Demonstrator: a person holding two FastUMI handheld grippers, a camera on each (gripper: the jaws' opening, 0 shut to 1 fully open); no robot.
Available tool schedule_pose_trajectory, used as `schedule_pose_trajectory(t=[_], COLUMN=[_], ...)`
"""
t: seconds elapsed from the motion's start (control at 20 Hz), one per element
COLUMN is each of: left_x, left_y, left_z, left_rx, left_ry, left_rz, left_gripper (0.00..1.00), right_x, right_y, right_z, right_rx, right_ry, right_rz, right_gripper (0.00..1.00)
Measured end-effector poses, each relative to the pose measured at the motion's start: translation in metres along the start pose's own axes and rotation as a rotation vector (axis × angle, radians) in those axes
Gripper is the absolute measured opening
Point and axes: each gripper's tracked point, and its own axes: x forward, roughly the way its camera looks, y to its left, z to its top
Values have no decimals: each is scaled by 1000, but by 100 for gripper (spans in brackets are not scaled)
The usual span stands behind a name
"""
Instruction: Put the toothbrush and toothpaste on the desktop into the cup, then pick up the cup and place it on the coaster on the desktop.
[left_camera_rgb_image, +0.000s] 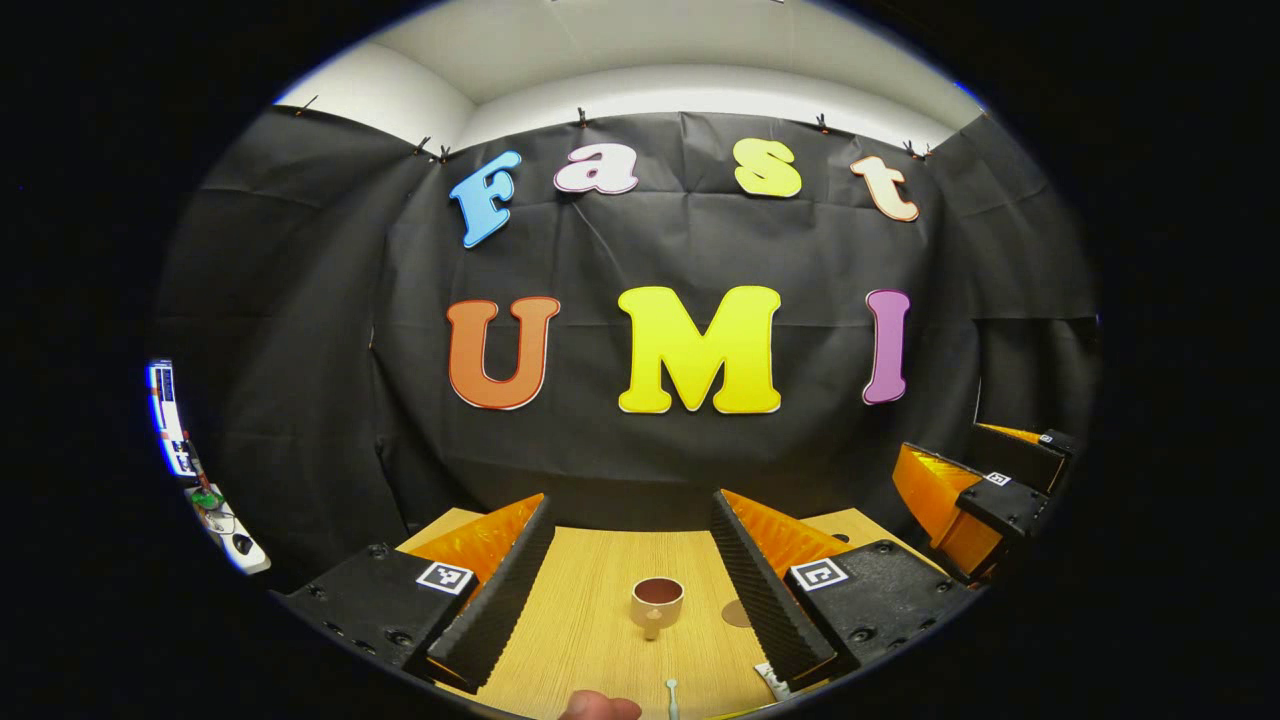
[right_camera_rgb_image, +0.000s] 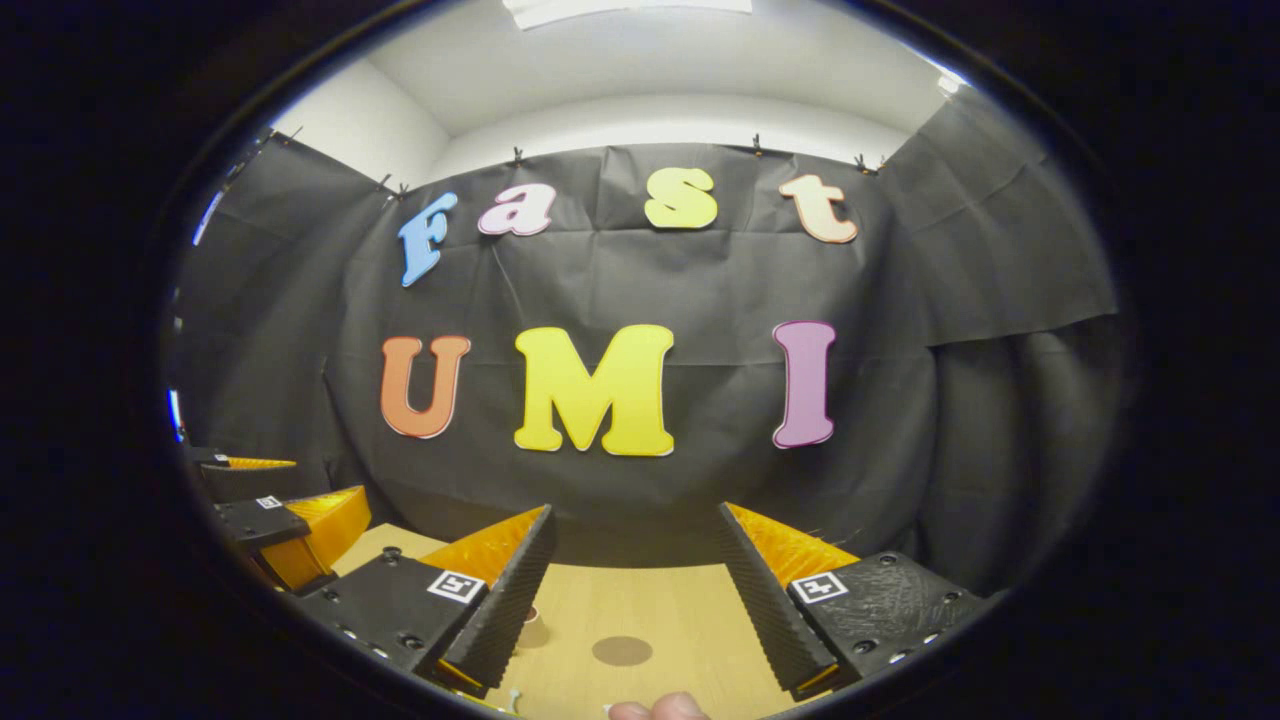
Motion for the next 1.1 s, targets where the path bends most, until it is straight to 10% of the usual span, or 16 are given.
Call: schedule_pose_trajectory(t=[0.6,1.1], left_x=[4,-17], left_y=[-1,-37], left_z=[-33,-157], left_rx=[16,19], left_ry=[65,351], left_rz=[2,-74], left_gripper=[99,99], right_x=[4,-13], right_y=[-7,-31], right_z=[-32,-141], right_rx=[-46,-108], right_ry=[59,302], right_rz=[8,38], right_gripper=[95,95])
